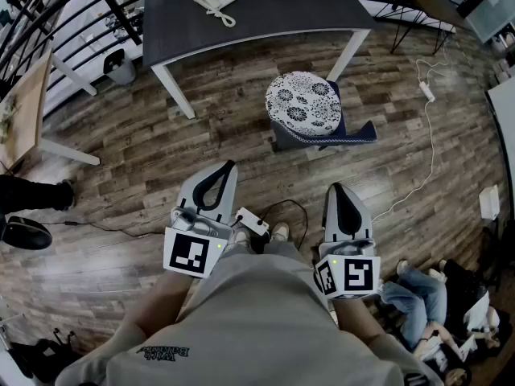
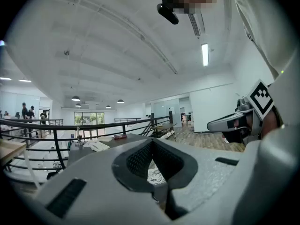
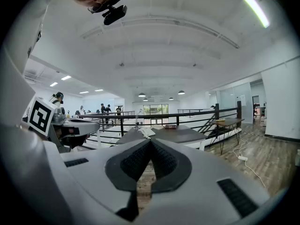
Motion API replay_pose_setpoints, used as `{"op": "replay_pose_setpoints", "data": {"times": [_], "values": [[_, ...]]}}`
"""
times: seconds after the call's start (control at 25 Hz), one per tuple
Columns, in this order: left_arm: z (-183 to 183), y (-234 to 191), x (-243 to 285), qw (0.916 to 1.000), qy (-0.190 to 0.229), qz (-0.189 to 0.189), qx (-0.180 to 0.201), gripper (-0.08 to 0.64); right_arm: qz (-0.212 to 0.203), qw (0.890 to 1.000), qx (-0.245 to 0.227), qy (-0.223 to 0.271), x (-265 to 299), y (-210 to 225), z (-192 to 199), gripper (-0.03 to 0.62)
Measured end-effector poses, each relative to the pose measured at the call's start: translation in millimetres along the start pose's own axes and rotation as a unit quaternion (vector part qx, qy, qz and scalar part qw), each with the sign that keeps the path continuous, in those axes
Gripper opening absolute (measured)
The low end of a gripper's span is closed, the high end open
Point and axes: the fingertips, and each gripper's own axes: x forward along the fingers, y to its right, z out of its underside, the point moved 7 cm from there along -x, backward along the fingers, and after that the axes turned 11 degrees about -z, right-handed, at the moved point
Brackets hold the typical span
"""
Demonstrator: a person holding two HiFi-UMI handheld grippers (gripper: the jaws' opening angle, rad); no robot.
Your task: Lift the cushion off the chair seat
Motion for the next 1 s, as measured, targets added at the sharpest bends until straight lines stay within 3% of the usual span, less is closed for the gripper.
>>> {"op": "replay_pose_setpoints", "data": {"times": [0.52, 1.0], "values": [[7, 36, 2, 0.9994, -0.030, 0.006, 0.015, 0.005, -0.017, 1.000, 0.016, -0.004, -15, 23, 9, 0.002], [2, 85, 11, 0.9994, -0.021, -0.009, 0.025, 0.005, -0.028, 0.999, 0.021, -0.003, -44, 61, 22, 0.002]]}}
